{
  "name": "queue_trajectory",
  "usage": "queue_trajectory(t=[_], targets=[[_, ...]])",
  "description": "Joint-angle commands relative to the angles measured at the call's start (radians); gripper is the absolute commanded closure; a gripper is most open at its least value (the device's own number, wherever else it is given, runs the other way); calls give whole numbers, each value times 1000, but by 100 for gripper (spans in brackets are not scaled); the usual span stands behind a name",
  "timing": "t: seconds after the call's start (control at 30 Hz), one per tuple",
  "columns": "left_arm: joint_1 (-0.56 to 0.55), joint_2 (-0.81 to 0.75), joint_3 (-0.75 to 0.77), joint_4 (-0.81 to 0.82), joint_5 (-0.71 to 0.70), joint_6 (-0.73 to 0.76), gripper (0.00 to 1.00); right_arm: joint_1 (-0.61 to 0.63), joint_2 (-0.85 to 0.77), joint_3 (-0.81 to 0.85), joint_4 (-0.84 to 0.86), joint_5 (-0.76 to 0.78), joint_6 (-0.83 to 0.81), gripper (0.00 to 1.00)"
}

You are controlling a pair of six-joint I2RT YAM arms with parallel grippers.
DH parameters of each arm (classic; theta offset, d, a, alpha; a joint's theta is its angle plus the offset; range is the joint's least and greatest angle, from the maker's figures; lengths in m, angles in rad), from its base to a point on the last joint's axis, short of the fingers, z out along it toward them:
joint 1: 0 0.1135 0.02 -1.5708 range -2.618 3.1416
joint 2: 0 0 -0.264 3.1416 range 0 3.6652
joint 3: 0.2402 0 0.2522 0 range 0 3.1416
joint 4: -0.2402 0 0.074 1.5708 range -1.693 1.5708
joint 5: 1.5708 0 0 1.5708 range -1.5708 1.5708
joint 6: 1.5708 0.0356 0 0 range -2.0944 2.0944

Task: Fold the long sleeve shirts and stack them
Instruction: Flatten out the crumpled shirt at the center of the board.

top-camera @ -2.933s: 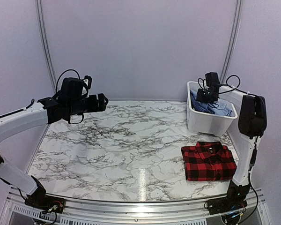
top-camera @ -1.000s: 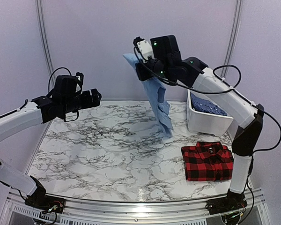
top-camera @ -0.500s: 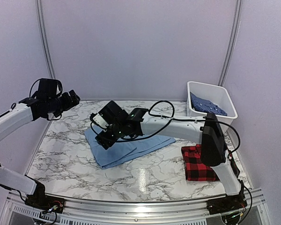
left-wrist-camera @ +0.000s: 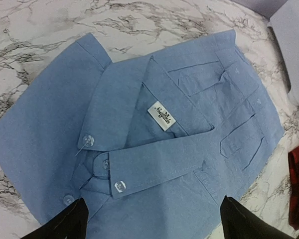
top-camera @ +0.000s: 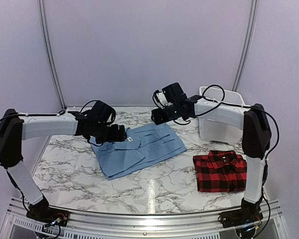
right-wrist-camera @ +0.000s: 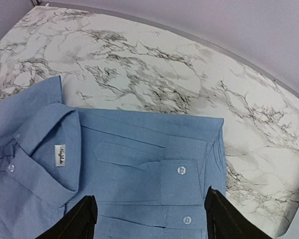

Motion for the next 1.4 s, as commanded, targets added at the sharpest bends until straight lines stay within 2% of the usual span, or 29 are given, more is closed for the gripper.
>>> queue_trajectory(t=[0.0,0.23,0.4,0.57,0.67,0.77,0.83,0.93,1.0,1.1,1.17,1.27,1.3,1.37], targets=[[-80,161,179,-47,-161,27,5,-29,38,-19,30,17,25,30],[-135,431,442,-161,-254,46,7,-51,85,-22,31,80,7,31],[-145,525,536,-187,-260,55,9,-64,112,-45,46,96,5,31],[-152,577,589,-203,-256,56,18,-79,161,-49,69,89,2,31],[-152,592,598,-205,-265,56,30,-89,195,-43,84,85,2,31],[-152,599,602,-210,-264,58,53,-92,221,-33,84,82,5,32],[-152,587,596,-211,-266,58,72,-92,232,-31,86,82,6,33],[-150,550,578,-210,-277,60,90,-92,249,-34,86,87,6,36],[-142,516,559,-210,-286,59,100,-93,256,-34,83,89,9,41],[-126,449,509,-207,-288,47,100,-91,256,-43,82,97,14,54],[-115,403,481,-205,-289,42,100,-91,252,-52,83,112,15,67],[-88,326,435,-201,-288,33,100,-93,251,-58,69,142,15,93],[-78,301,418,-200,-288,32,100,-93,250,-58,58,156,19,99],[-52,250,381,-199,-294,31,100,-93,242,-62,30,187,24,100]])
